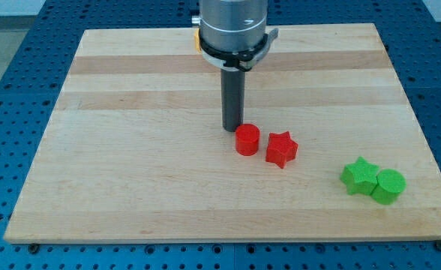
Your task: Slide the red circle to the green star
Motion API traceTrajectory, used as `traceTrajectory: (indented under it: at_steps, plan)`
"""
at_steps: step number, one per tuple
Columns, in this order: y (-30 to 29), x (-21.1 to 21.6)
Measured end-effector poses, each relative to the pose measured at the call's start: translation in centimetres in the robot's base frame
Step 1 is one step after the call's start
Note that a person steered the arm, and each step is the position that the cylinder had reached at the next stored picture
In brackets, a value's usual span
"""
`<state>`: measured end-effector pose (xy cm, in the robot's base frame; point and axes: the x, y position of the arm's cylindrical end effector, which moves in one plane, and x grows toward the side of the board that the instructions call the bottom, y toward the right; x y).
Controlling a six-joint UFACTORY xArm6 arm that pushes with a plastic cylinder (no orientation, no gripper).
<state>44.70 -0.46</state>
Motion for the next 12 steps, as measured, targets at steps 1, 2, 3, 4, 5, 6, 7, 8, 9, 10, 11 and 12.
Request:
traceTrajectory:
  at_steps: [1,2,3,4,5,6,7,8,9,10,11,12]
  plan:
    - [-1.9,0.4]
    - [-1.9,0.7]
    - [-0.7,0.9]
    - [1.2,2.2]
    - [2.2,3.5]
    - [3.8,3.8]
    - [5.0,4.1]
    - [5.6,5.3]
    - [5.6,6.9]
    - [5.6,8.3]
    - [5.6,9.8]
    - [5.1,11.5]
